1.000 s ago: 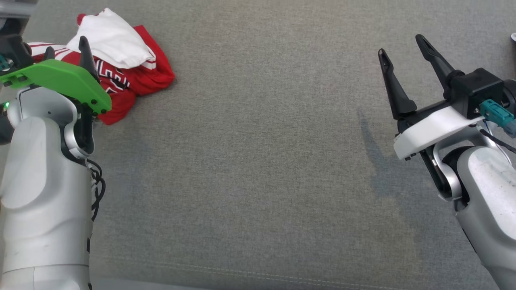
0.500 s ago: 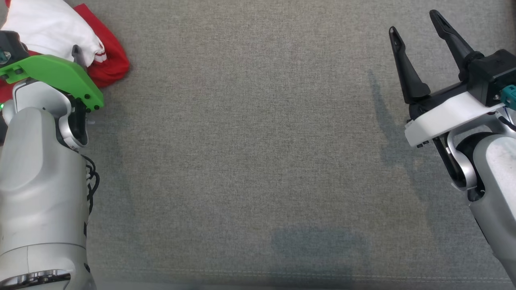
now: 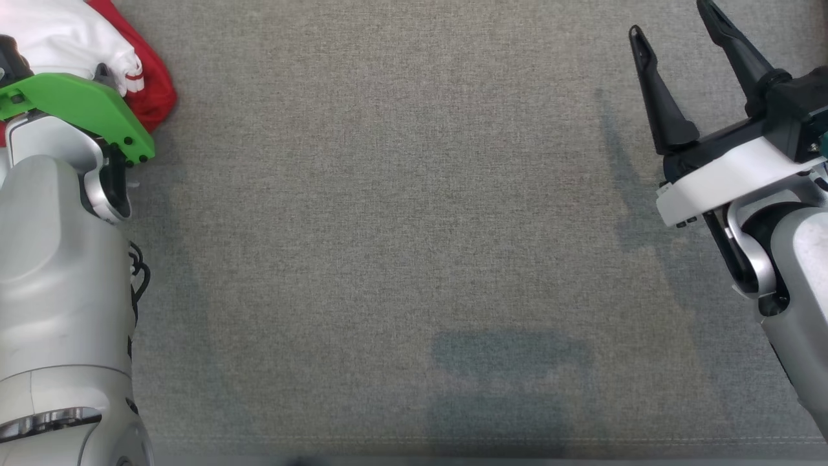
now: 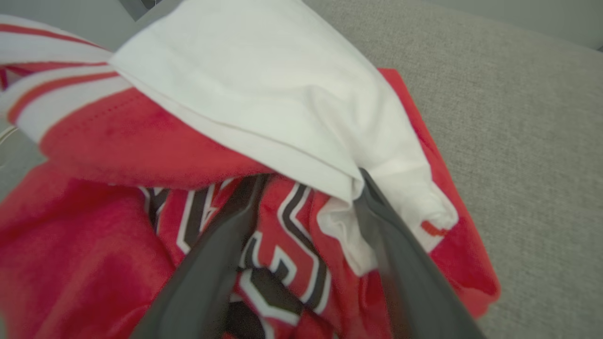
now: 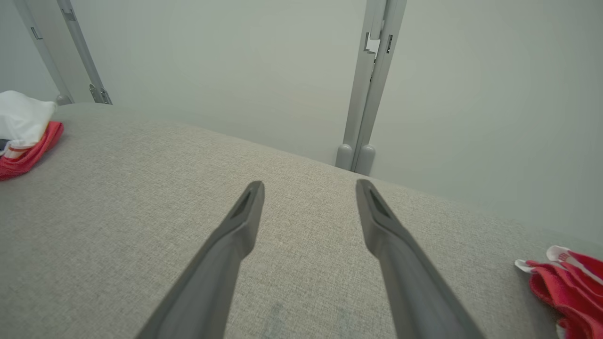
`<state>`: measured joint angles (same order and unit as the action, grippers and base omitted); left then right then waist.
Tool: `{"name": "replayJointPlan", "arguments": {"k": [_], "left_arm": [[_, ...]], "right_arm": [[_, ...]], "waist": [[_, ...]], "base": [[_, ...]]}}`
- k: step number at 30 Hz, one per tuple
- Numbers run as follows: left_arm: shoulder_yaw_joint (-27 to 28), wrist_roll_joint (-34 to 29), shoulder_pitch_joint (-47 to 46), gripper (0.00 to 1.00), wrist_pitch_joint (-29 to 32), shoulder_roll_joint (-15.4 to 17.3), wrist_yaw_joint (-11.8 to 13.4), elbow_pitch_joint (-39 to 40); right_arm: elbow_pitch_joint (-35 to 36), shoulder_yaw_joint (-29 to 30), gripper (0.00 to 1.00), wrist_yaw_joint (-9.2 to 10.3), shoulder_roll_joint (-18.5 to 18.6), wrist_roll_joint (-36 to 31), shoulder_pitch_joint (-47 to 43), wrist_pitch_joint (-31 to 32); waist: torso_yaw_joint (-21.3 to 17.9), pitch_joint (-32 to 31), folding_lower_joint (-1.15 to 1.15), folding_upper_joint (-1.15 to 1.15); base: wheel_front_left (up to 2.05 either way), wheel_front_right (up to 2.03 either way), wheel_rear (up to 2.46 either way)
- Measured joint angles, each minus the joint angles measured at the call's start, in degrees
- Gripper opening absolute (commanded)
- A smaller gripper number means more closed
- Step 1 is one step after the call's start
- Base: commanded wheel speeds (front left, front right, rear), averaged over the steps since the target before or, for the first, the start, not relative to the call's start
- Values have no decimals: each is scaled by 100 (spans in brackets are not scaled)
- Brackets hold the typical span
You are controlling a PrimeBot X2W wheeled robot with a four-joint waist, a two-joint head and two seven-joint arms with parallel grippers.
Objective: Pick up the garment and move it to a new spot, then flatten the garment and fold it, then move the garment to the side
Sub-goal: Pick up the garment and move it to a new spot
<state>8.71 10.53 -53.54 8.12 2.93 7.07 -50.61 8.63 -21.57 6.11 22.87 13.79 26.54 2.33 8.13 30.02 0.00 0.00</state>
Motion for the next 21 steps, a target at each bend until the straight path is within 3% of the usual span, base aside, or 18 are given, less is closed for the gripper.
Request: {"name": "replayJointPlan", "arguments": {"k": [1, 12, 16, 21], "left_arm": [[-4, -30, -29, 0, -20, -4, 0, -36], [-201, -16, -261, 0, -899, -118, -21, -31], [-353, -12, -352, 0, -1236, -158, -179, 30], [-667, -12, -358, 0, -1389, -207, -568, 0]], "right_arm": [[7, 30, 100, 2, 13, 0, -1, 0], [-116, 165, 100, 10, -62, 3, -10, -212], [-269, 227, 100, 11, -126, 31, -40, -367], [-490, 233, 100, 13, -268, 91, -183, -546]], "waist": [[3, 11, 0, 0], [150, -120, 0, 0], [207, -276, 0, 0], [257, -547, 0, 0]], "base": [[0, 0, 0], [0, 0, 0], [0, 0, 0], [0, 0, 0]]}}
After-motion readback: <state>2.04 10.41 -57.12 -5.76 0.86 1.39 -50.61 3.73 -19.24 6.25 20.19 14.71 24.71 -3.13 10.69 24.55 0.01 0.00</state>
